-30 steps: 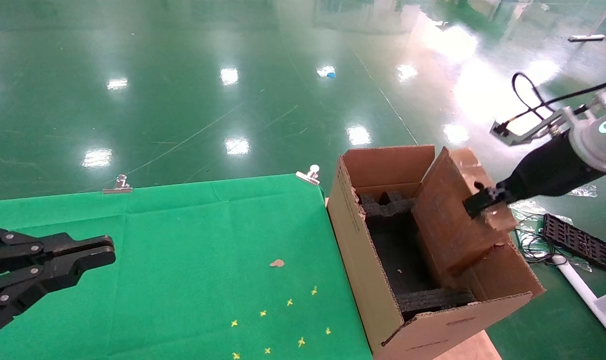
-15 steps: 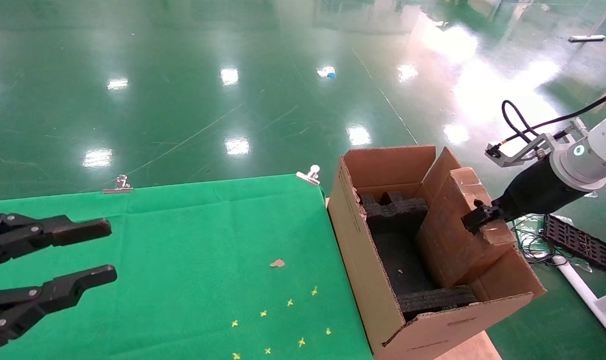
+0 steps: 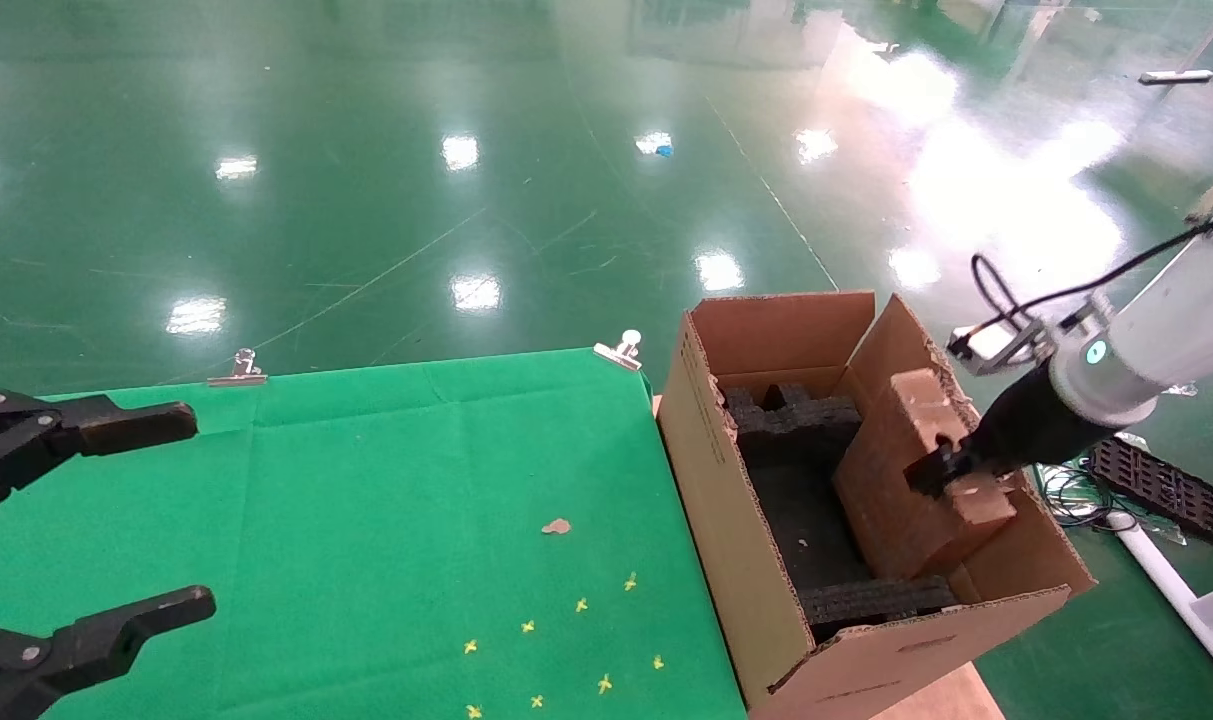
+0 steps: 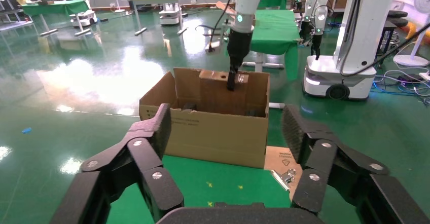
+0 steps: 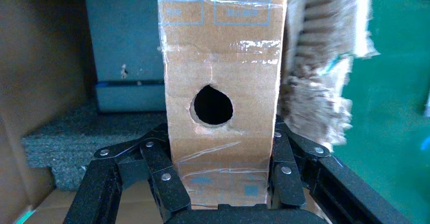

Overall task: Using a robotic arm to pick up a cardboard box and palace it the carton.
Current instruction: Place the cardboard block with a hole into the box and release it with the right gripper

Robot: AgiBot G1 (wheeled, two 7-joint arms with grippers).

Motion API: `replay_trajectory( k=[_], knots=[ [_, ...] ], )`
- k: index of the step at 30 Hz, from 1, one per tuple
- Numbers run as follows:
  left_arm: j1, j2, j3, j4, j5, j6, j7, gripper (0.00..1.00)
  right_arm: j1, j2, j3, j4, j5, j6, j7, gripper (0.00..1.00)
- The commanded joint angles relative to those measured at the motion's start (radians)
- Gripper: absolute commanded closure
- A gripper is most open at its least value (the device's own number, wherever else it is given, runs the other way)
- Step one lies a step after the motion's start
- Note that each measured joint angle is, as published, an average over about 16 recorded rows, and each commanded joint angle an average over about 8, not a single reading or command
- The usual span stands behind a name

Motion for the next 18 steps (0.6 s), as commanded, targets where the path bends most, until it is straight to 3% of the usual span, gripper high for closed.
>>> replay_trajectory(
  k=[1, 18],
  knots=[
    [0.0, 0.0, 0.0, 0.0, 0.0, 0.0, 0.0, 0.0, -0.026, -0.007, 0.005, -0.011, 0.009, 0.015, 0.003, 1.0],
    [0.0, 0.0, 0.001, 0.0, -0.001, 0.0, 0.001, 0.0, -0.206, -0.063, 0.048, -0.033, 0.071, 0.216, -0.028, 1.0]
  ],
)
